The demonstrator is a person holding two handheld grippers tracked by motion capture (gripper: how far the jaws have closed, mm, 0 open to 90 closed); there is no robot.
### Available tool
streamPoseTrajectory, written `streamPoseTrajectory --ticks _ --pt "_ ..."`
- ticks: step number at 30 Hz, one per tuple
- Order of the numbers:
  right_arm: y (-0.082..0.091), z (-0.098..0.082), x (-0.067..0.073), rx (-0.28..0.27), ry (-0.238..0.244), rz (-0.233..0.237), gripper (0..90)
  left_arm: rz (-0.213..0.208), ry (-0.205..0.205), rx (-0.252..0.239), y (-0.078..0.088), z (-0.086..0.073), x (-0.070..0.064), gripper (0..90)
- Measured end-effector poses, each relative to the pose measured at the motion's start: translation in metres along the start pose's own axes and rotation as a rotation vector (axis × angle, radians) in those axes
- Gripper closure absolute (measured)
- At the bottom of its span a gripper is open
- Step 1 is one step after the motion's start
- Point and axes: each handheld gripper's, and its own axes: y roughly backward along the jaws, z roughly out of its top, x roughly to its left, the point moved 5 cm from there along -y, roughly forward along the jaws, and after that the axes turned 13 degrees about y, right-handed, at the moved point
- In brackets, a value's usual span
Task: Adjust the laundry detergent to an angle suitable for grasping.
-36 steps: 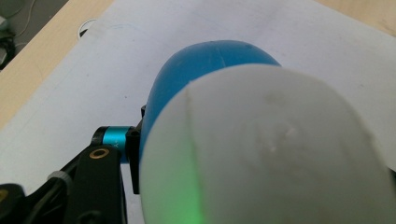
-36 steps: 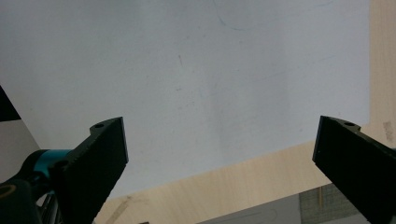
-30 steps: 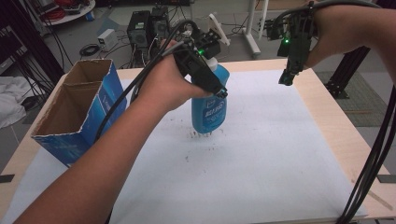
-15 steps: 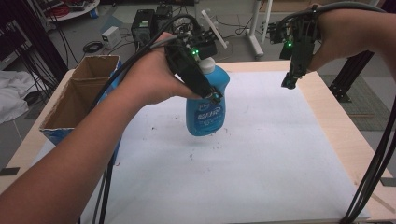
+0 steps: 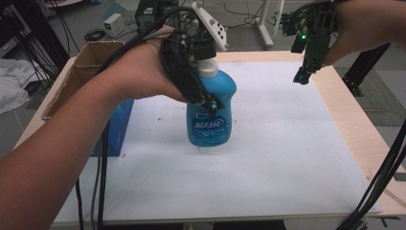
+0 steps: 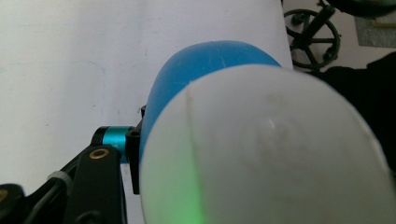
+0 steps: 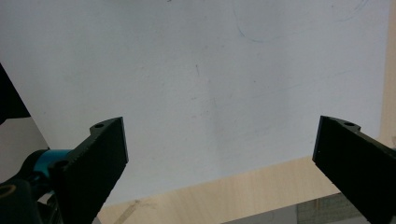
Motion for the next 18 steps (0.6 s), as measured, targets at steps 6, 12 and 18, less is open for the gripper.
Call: streamPoseTrajectory --ticks 6,12,18 --pt "-0.003 0.003 0.004 0.002 0.006 0.004 2.5 -0.026 -0.085 0.023 -0.003 -0.012 -0.010 40.0" --pt "-0.004 0.011 0.006 -0.006 0.024 0.007 2.5 -0.087 -0.170 0.047 -0.007 -0.027 -0.017 40.0" --pt "-0.005 0.015 0.005 -0.010 0.041 0.007 2.5 -0.139 -0.304 0.023 -0.009 -0.043 -0.022 40.0"
